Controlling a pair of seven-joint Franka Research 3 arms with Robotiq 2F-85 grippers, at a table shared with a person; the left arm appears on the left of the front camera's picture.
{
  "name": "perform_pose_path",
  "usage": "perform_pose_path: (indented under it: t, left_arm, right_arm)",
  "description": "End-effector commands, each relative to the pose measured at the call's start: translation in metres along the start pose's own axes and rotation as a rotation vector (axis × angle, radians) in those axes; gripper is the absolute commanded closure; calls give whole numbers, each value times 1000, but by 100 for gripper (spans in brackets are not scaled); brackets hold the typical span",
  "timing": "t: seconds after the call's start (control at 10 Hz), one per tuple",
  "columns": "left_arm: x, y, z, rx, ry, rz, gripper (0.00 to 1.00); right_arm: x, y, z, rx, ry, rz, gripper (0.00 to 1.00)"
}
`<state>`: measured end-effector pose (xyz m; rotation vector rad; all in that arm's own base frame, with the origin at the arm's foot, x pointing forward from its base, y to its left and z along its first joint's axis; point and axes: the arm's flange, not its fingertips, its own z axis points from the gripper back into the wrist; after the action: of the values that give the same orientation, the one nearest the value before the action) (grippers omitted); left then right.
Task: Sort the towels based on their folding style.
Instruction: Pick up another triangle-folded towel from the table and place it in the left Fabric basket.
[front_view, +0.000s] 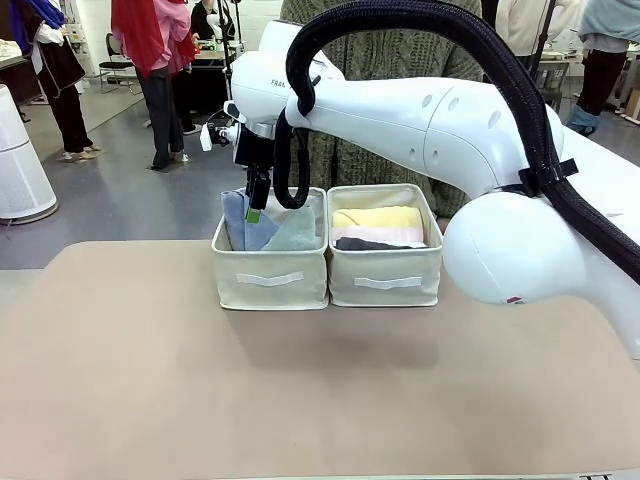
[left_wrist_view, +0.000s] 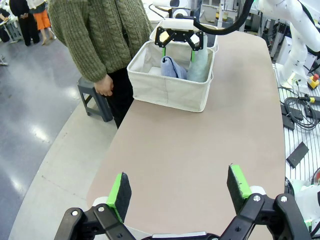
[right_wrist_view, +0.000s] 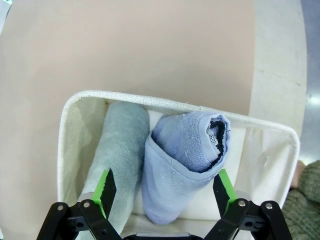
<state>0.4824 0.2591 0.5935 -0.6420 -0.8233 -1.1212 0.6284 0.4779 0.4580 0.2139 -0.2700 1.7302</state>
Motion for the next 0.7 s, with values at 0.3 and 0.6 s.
perform_pose_path:
  t: [0.3,0.6]
  left_arm:
    - [0,-2,1,5,2,1,0]
    - [0,-2,1,5,2,1,0]
  right_arm:
    - [11,-12,21,12,19,-33,0]
    - [2,52,87,36,131,-182,0]
